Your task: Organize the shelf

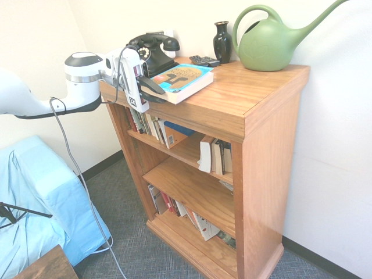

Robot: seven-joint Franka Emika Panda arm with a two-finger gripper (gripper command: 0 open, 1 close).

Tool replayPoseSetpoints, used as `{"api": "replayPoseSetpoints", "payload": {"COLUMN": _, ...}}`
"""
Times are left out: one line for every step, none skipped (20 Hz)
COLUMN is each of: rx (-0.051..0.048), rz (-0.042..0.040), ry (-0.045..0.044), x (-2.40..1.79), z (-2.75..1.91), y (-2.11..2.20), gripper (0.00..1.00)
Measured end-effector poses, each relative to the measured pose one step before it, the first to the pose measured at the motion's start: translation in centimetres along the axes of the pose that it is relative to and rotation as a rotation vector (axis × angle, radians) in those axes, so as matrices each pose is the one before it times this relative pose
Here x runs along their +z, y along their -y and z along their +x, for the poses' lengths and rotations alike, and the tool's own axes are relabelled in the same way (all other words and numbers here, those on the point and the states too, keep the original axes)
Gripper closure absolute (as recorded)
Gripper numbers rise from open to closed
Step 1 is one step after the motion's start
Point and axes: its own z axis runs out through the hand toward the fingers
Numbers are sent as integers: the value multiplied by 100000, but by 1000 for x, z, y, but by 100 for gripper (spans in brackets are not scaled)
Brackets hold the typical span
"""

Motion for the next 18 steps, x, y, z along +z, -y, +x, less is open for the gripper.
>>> {"api": "replayPoseSetpoints", "payload": {"rx": 820, "rz": 524, "ry": 812, "x": 445, "z": 75, "y": -1041, "gripper": 100}}
{"api": "replayPoseSetpoints", "payload": {"rx": 825, "rz": 411, "ry": 815, "x": 548, "z": 33, "y": -1080, "gripper": 100}}
{"api": "replayPoseSetpoints", "payload": {"rx": 910, "rz": 596, "ry": 898, "x": 534, "z": -40, "y": -1089, "gripper": 100}}
{"api": "replayPoseSetpoints", "payload": {"rx": 927, "rz": 888, "ry": 794, "x": 508, "z": -122, "y": -1048, "gripper": 100}}
{"api": "replayPoseSetpoints", "payload": {"rx": 839, "rz": 673, "ry": 815, "x": 444, "z": -236, "y": -1014, "gripper": 100}}
{"api": "replayPoseSetpoints", "payload": {"rx": 838, "rz": 916, "ry": 838, "x": 285, "z": -373, "y": -923, "gripper": 100}}
{"api": "replayPoseSetpoints", "payload": {"rx": 950, "rz": 1281, "ry": 696, "x": 118, "z": -423, "y": -797, "gripper": 100}}
{"api": "replayPoseSetpoints", "payload": {"rx": 996, "rz": 1413, "ry": 636, "x": -2, "z": -526, "y": -748, "gripper": 100}}
{"api": "replayPoseSetpoints", "payload": {"rx": 1083, "rz": 1769, "ry": 497, "x": -106, "z": -615, "y": -632, "gripper": 100}}
{"api": "replayPoseSetpoints", "payload": {"rx": 1267, "rz": 1758, "ry": 474, "x": -205, "z": -599, "y": -624, "gripper": 100}}
{"api": "replayPoseSetpoints", "payload": {"rx": 1345, "rz": 1788, "ry": 676, "x": -305, "z": -638, "y": -652, "gripper": 100}}
{"api": "replayPoseSetpoints", "payload": {"rx": 1406, "rz": 2112, "ry": 886, "x": -320, "z": -639, "y": -660, "gripper": 100}}
{"api": "replayPoseSetpoints", "payload": {"rx": 1221, "rz": 2102, "ry": 665, "x": -304, "z": -643, "y": -674, "gripper": 100}}
{"api": "replayPoseSetpoints", "payload": {"rx": 1172, "rz": 2062, "ry": 552, "x": -253, "z": -637, "y": -753, "gripper": 100}}
{"api": "replayPoseSetpoints", "payload": {"rx": 999, "rz": 1967, "ry": 570, "x": -165, "z": -701, "y": -763, "gripper": 100}}
{"api": "replayPoseSetpoints", "payload": {"rx": 795, "rz": 1248, "ry": 391, "x": -92, "z": -704, "y": -727, "gripper": 100}}
{"api": "replayPoseSetpoints", "payload": {"rx": 956, "rz": 1195, "ry": 272, "x": -125, "z": -636, "y": -822, "gripper": 100}}
{"api": "replayPoseSetpoints", "payload": {"rx": 888, "rz": 1223, "ry": 639, "x": -157, "z": -634, "y": -844, "gripper": 100}}
